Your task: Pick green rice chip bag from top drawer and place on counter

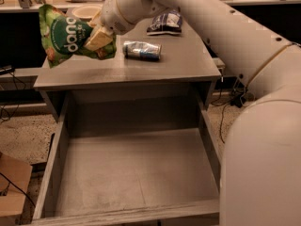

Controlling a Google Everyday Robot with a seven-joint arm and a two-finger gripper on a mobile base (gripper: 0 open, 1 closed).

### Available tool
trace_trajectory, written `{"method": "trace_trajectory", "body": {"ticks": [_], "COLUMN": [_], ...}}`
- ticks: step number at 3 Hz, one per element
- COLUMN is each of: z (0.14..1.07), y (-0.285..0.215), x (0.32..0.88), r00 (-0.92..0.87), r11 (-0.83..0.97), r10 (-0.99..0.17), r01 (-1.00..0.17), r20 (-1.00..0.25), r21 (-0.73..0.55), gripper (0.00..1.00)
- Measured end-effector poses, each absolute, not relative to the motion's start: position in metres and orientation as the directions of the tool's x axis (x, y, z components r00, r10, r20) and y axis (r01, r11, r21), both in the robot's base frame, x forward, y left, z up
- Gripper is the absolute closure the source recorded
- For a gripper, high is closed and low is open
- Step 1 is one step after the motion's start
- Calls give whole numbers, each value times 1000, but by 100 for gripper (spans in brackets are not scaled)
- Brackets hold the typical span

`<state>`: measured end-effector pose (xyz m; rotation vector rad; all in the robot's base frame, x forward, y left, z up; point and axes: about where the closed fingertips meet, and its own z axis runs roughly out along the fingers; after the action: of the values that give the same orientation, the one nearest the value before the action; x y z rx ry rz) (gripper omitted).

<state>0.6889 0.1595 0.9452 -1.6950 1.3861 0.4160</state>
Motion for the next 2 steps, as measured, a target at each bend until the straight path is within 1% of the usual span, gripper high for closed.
{"method": "trace_trajectory", "body": {"ticks": [1,2], "z": [916,893], "y": [187,198], "x": [713,729], "r00": [285,260], "r11": [30,46], "r10": [-634,-661], "r01": [-920,-922], "r20": [-719,-704], "r21": [-391,-385], "gripper": [98,75]}}
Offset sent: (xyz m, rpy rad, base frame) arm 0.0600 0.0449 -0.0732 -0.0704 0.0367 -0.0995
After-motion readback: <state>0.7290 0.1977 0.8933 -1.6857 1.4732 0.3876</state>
